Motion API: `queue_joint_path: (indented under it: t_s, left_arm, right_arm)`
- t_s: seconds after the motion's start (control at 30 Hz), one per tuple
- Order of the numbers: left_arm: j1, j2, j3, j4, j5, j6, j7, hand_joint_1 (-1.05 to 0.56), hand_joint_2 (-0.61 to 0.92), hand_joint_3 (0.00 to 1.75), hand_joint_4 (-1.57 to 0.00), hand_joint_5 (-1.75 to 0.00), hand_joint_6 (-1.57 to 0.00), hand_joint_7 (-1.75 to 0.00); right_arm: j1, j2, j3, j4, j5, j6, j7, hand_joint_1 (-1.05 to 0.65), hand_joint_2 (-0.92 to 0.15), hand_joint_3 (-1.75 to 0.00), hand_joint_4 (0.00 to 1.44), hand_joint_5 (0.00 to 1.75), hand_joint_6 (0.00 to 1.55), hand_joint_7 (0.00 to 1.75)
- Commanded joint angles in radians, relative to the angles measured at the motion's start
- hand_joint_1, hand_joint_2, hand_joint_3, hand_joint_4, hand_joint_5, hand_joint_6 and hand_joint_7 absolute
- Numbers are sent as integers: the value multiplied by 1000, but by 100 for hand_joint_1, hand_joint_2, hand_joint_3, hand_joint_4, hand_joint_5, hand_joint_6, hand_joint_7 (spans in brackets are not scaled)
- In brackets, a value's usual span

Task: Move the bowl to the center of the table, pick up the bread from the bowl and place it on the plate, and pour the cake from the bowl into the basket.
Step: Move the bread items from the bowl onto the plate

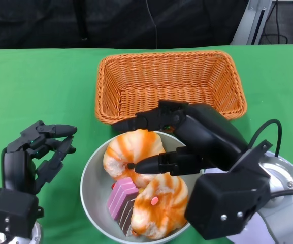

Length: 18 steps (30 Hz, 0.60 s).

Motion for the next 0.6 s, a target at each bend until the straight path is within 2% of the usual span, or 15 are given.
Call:
queue_joint_path:
  t_s: [0.03, 0.2, 0.37, 0.47, 0.53, 0.6]
  left_arm:
    - [10, 9, -5, -10, 10, 4, 18, -26, 92, 26, -79, -126, -87, -84]
    - [-6, 2, -2, 28, -32, -37, -22, -27, 92, 25, -78, -125, -86, -84]
    - [-15, -1, 2, 49, -33, -41, -11, -26, 92, 27, -79, -138, -86, -87]
    - [-13, -4, 4, 47, -30, -32, 3, -26, 92, 27, -78, -141, -87, -88]
    - [-7, -11, 5, 35, -40, -17, -2, -25, 92, 26, -78, -142, -87, -89]
    - [-4, -13, 5, 30, -44, -11, -4, -25, 92, 26, -78, -141, -87, -90]
  right_arm:
    - [-28, -4, 11, 20, -35, -17, -25, -76, -92, -4, 69, 68, 75, 2]
    - [-35, -3, 30, 55, -92, -57, -82, -79, -92, -6, 64, 80, 76, 1]
    - [-34, 2, 51, 77, -164, -91, -153, -78, -91, -3, 61, 86, 76, 1]
    - [-32, 1, 68, 84, -217, -100, -195, -77, -90, -1, 61, 84, 76, 1]
    - [-27, 1, 82, 87, -263, -102, -226, -78, -90, 0, 62, 72, 74, 0]
    - [-25, 3, 86, 90, -280, -102, -238, -78, -90, 0, 63, 69, 73, 0]
